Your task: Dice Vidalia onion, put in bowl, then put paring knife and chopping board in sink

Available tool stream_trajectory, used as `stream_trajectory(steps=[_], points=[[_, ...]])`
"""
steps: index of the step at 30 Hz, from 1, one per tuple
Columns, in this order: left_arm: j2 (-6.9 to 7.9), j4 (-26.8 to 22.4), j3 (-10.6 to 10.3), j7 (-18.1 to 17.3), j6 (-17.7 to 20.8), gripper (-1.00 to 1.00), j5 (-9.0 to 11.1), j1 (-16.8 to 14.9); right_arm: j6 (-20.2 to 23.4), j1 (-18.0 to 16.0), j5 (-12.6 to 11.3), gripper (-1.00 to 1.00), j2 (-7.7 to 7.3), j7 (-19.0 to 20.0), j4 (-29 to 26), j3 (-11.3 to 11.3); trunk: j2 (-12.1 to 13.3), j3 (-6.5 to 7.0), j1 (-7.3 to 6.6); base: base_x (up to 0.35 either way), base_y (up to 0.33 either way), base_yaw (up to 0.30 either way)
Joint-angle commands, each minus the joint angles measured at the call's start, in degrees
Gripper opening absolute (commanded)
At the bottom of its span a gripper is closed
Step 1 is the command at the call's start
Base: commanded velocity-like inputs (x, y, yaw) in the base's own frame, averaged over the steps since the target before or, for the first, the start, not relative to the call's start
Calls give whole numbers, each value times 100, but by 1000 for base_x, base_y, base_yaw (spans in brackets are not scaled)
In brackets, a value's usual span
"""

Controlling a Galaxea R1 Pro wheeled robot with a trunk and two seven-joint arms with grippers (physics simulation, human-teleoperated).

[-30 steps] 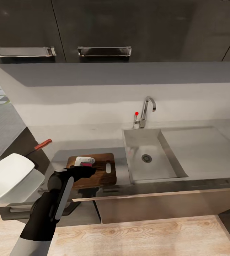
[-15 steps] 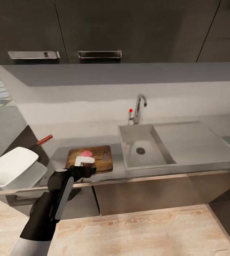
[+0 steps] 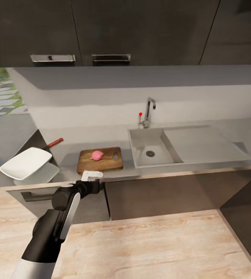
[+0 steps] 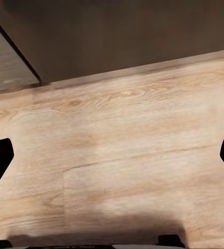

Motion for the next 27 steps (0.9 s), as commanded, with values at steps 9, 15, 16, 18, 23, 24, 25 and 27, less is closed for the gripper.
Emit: stream_trajectory(steps=[9, 15, 16, 18, 23, 24, 25, 27], points=[[126, -13, -8, -21, -105, 100, 39, 344, -7, 2, -10, 100, 0, 2, -8, 4, -11, -10, 0, -180, 0, 0], [154, -13, -5, -37, -566, 100, 56, 869, -7, 2, -8, 100, 0, 2, -8, 4, -11, -10, 0, -4, 0, 0], [160, -13, -2, -39, -877, 100, 57, 1111, -7, 2, -5, 100, 0, 2, -8, 4, -11, -10, 0, 0, 0, 0], [191, -13, 0, -40, -1157, 100, 58, 1370, -7, 2, -6, 100, 0, 2, -8, 4, -11, -10, 0, 0, 0, 0], [356, -13, 1, -40, -1989, 100, 58, 2171, -7, 2, -4, 100, -4, 2, -8, 4, -11, -10, 0, 0, 0, 0], [402, -13, 1, -38, -2195, 100, 58, 2319, -7, 2, -3, 100, -4, 2, -8, 4, -11, -10, 0, 0, 0, 0], [448, -13, 1, -36, -2395, 100, 60, 2468, -7, 2, -3, 100, -4, 2, -8, 4, -11, -10, 0, 0, 0, 0], [532, -13, 1, -33, -2736, 100, 64, 2754, -12, 2, -8, 100, -7, 2, -8, 4, -11, -10, 0, 0, 0, 0]])
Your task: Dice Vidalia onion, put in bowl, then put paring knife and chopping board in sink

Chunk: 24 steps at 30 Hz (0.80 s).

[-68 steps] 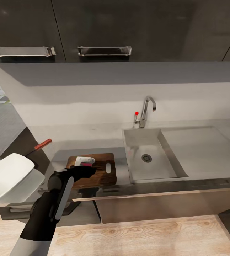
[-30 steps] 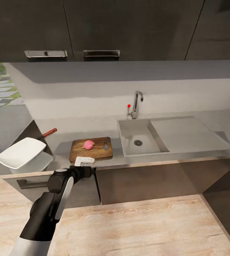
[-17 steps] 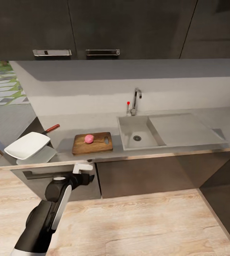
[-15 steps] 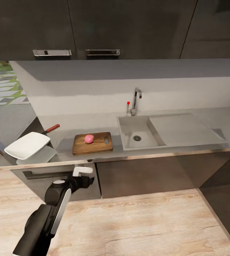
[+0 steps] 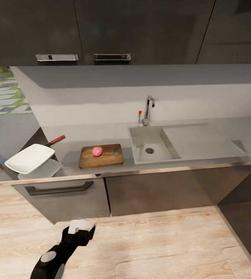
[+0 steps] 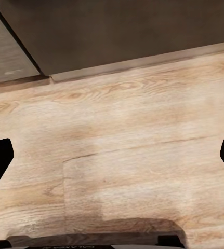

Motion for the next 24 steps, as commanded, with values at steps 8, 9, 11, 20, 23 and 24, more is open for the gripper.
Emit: stream_trajectory(steps=[8, 9, 11, 20, 23, 24], points=[[188, 6, 1, 9, -1581, 100, 58, 1456, -10, 2, -15, 100, -2, 2, -7, 4, -10, -9, 4, 0, 0, 0], [194, 4, 2, 11, -1770, 100, 58, 1615, -10, 2, -15, 100, -2, 2, -7, 4, -10, -9, 4, 0, 0, 0], [198, 2, 5, 16, -2135, 100, 58, 1946, -10, 2, -15, 100, -2, 2, -7, 4, -10, -9, 4, 0, 0, 0], [188, 401, 35, 33, -2457, 100, 74, 2441, -27, 2, -7, 100, -10, -1, -49, -4, -10, -9, 4, 0, 0, 0], [182, 590, 157, 28, -2476, 100, 196, 2458, -32, 2, -6, 100, -11, 1, -58, -4, -10, -6, 4, 0, 0, 0], [179, 610, 206, 26, -2504, 100, 240, 2460, -32, 2, -6, 100, -11, 0, -49, -5, -10, -2, 4, 0, 0, 0]])
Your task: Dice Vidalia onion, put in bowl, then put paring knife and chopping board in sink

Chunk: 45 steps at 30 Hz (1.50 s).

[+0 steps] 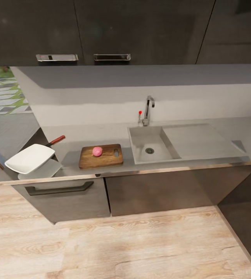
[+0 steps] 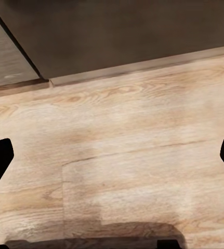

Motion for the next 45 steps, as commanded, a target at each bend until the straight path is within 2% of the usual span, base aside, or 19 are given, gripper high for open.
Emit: stream_trajectory(steps=[1, 5, 6, 11, 16, 27, 45], points=[[4, 5, 34, 9, -9, 100, 89, 3, -8, 2, -11, 100, 0, 3, -1, 4, -10, -2, 4, 0, 0, 0], [-6, 94, 291, 17, -93, 100, 132, 6, -11, 3, -11, 100, 0, 5, 2, 4, -10, 29, 4, 0, 0, 0], [-17, 319, 485, 5, -124, 100, 143, 6, -11, 3, -6, 100, 0, 5, 3, 4, -10, 38, 4, 0, 0, 0], [-23, 565, 648, -5, -142, 100, 291, 6, -17, 2, -2, 100, 0, 5, 8, 4, -10, 83, 4, 0, 0, 0], [-24, 734, 676, -8, -144, 100, 380, -1, -24, 2, -4, 100, 0, 5, 7, 4, -10, 129, 4, 0, 0, 0], [-24, 885, 680, -10, -144, 100, 396, -3, -38, 2, -2, 100, 0, -4, 1, 4, -10, 230, 4, 41, 0, 0], [-24, 952, 684, -15, -144, 100, 396, -3, -36, 2, -2, 100, 0, -12, 8, 4, -10, 390, 4, 307, 0, 111]])
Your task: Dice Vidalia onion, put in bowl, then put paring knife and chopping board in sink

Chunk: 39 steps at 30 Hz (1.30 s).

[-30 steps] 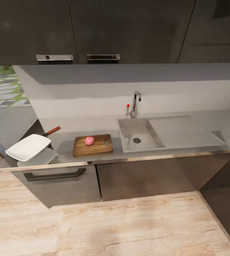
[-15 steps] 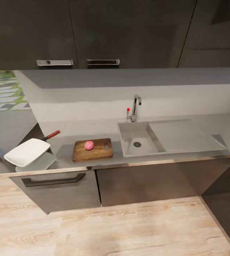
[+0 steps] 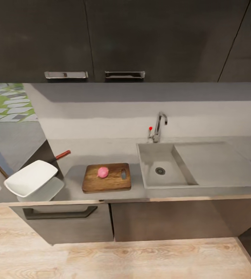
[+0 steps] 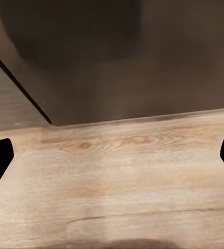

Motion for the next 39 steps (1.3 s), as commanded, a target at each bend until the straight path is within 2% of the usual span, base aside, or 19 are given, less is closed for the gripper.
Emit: stream_trajectory(steps=[1, 7, 19, 39], points=[[3, -9, -7, 7, 20, 100, 57, 1, -6, 3, -10, 100, 0, 1, -5, 4, -9, 0, 6, 148, 0, 184], [0, -2, -11, 7, 20, 100, 57, 1, -5, 3, -10, 100, 0, 1, 0, 4, -9, 51, 6, 19, 10, 186], [-6, 79, -2, 7, 20, 100, 57, 1, -6, 3, -10, 100, 0, 1, 9, 4, -9, 151, 6, -212, 146, 178], [-15, 193, -3, 7, 20, 100, 57, 1, -6, 4, -8, 100, 0, 1, 13, 4, -9, 325, 6, -4, 3, 94]])
